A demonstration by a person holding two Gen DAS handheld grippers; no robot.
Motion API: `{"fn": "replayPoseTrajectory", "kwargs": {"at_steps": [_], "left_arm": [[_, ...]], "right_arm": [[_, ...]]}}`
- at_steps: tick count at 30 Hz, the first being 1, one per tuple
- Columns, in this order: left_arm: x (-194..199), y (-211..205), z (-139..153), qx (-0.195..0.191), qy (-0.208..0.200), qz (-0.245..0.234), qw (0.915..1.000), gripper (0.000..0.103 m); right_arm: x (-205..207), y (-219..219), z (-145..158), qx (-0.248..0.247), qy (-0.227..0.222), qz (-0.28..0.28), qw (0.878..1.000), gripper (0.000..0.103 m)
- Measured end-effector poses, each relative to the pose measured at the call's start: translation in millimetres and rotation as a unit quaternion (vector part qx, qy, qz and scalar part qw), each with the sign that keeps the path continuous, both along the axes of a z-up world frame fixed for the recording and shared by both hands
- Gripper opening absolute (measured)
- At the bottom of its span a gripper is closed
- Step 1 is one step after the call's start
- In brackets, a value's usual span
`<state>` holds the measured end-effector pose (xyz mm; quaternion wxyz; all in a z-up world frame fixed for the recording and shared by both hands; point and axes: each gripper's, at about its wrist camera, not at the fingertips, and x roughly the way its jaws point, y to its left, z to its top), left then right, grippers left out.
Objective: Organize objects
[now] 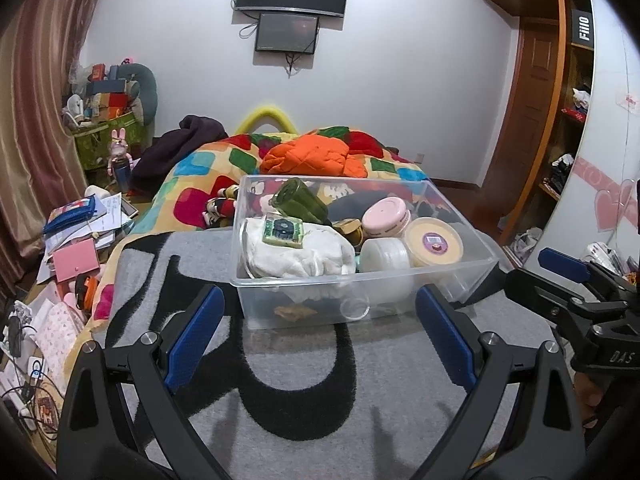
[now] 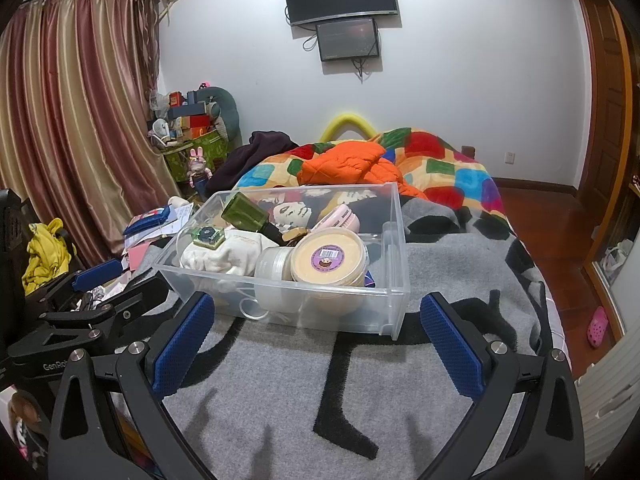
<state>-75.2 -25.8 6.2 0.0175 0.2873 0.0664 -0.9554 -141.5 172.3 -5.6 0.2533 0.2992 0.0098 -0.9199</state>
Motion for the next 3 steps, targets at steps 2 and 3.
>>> {"fn": "replayPoseTrajectory", "kwargs": {"at_steps": [2,3], "left_arm": [[0.3,1.6,0.4,-0.003,0.001,-0.003,1.0,0.097],[0.3,2.5,0.4,-0.004,0.0,-0.005,1.0,0.097]], "right_arm": [[-0.1,0.0,-0.1,0.0,0.0,0.001,1.0,0.102],[0.1,-0.1,-0.4,0.0,-0.001,0.001,1.0,0.102]]}}
